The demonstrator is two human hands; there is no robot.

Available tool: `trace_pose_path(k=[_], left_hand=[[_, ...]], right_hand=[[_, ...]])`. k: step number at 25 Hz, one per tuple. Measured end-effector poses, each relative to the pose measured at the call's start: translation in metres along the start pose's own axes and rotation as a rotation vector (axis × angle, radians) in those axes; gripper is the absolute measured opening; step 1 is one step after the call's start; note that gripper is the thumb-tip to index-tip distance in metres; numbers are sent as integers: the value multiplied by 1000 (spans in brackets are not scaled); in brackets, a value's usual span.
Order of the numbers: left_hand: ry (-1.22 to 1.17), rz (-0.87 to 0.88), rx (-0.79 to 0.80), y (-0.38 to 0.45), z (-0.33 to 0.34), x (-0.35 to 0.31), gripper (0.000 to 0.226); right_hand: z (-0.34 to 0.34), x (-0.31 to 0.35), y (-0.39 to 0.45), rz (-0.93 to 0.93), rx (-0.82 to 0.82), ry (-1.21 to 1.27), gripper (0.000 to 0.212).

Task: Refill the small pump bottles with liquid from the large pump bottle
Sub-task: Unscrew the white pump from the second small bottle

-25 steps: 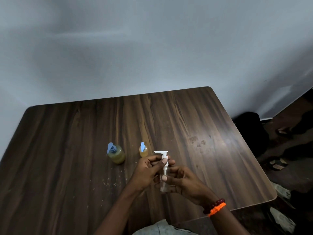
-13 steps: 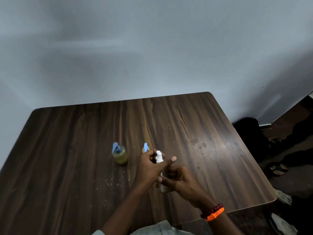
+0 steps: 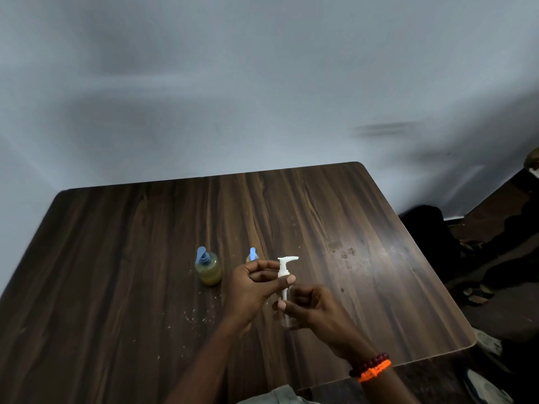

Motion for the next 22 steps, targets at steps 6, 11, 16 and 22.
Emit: trace_pose_path(k=[6, 11, 16, 22], left_hand=[[47, -48, 37, 2, 9, 3, 48], [-206, -101, 234, 1, -2, -1, 50], [-92, -127, 41, 2, 5, 0, 56], [-188, -155, 238, 1, 4, -4, 52]], right_hand=[[0, 1, 0, 10, -41, -2, 22], [-7, 1, -1, 48, 50, 119, 29], [0, 1, 3, 13, 23, 22, 24], [-5, 2, 4, 19, 29, 94, 30]])
Point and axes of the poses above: each hand's wrist, its own y-axis towards the middle knuckle, its own z-axis out of the palm, x = y × z, the point moved 1 cm from there along y, towards the middle knuckle, and after that the axes turned 2 degrees about x, right-handed, at the moved point
